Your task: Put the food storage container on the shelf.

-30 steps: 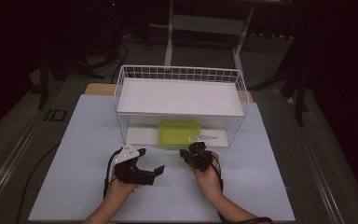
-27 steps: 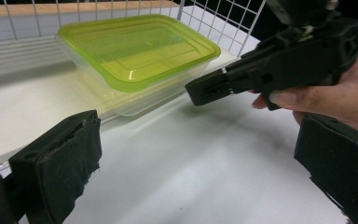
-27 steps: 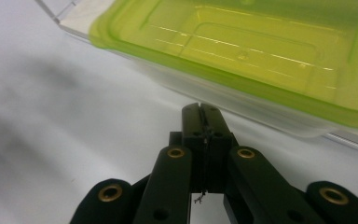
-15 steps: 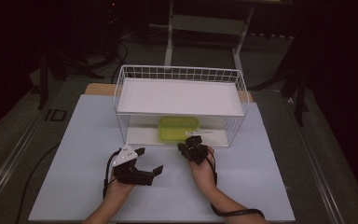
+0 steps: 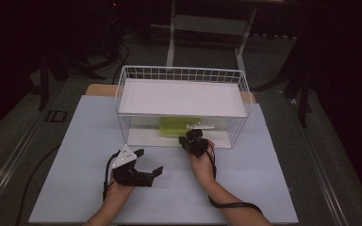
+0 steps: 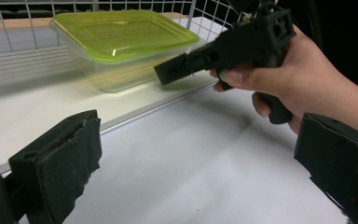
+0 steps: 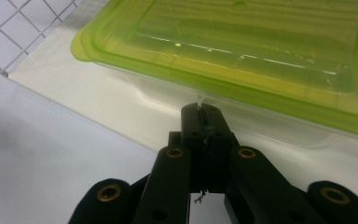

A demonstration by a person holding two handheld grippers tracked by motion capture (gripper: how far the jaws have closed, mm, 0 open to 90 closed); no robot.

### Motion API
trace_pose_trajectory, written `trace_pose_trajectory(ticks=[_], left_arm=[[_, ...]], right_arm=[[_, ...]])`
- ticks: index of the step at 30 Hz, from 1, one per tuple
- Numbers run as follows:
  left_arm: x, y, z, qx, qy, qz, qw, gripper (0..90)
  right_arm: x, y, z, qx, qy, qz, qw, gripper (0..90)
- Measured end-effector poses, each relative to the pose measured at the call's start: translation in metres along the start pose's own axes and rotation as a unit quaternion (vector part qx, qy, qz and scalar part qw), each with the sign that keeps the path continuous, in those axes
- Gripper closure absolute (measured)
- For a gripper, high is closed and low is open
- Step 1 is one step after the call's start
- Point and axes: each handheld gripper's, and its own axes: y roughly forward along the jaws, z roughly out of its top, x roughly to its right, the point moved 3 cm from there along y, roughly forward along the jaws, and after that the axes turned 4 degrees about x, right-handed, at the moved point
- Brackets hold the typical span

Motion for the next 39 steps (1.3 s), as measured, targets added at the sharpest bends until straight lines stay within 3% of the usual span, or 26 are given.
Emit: trace_pose_trajectory(ticks=[9,12,14,26,29,32,34,37,38,39], left_arm=[[0.003,0.001,-0.001,-0.003,0.005,-0.004,1.0,1.5],[0.004,0.0,-0.001,-0.003,0.006,-0.004,1.0,1.5],[0.004,0.0,-0.001,-0.002,0.006,-0.005,1.0,1.5],[0.004,0.002,-0.002,-0.003,0.003,-0.008,1.0,1.5],[0.004,0.002,-0.002,-0.003,0.001,-0.007,1.0,1.5],[0.004,0.001,-0.002,-0.001,-0.003,-0.008,1.0,1.5],[0.004,0.001,-0.001,0.001,-0.003,-0.009,1.0,1.5],[0.003,0.0,0.0,0.003,0.0,-0.009,1.0,1.5],[0.003,0.0,0.0,0.004,0.0,-0.011,0.9999,1.5],[0.002,-0.001,0.001,0.004,0.001,-0.011,0.9999,1.5]], right_arm=[[0.002,0.008,0.005,-0.004,0.001,-0.01,0.9999,89.2],[0.004,0.008,0.007,-0.008,0.017,-0.018,0.9997,88.9],[0.009,0.01,0.009,-0.002,0.015,-0.022,0.9996,88.9],[0.006,0.016,0.011,-0.005,0.013,-0.015,0.9998,88.9],[0.004,0.015,0.01,-0.004,0.018,-0.011,0.9998,84.1],[-0.003,0.01,0.008,-0.008,0.01,-0.001,0.9999,83.7],[-0.007,0.006,0.007,0.0,-0.014,-0.001,0.9999,82.9],[-0.013,-0.003,0.004,0.004,-0.019,0.011,0.9998,81.5],[-0.016,-0.006,0.004,0.003,-0.02,0.015,0.9997,79.1],[-0.018,-0.014,0.003,0.013,-0.037,0.023,0.9989,71.1]])
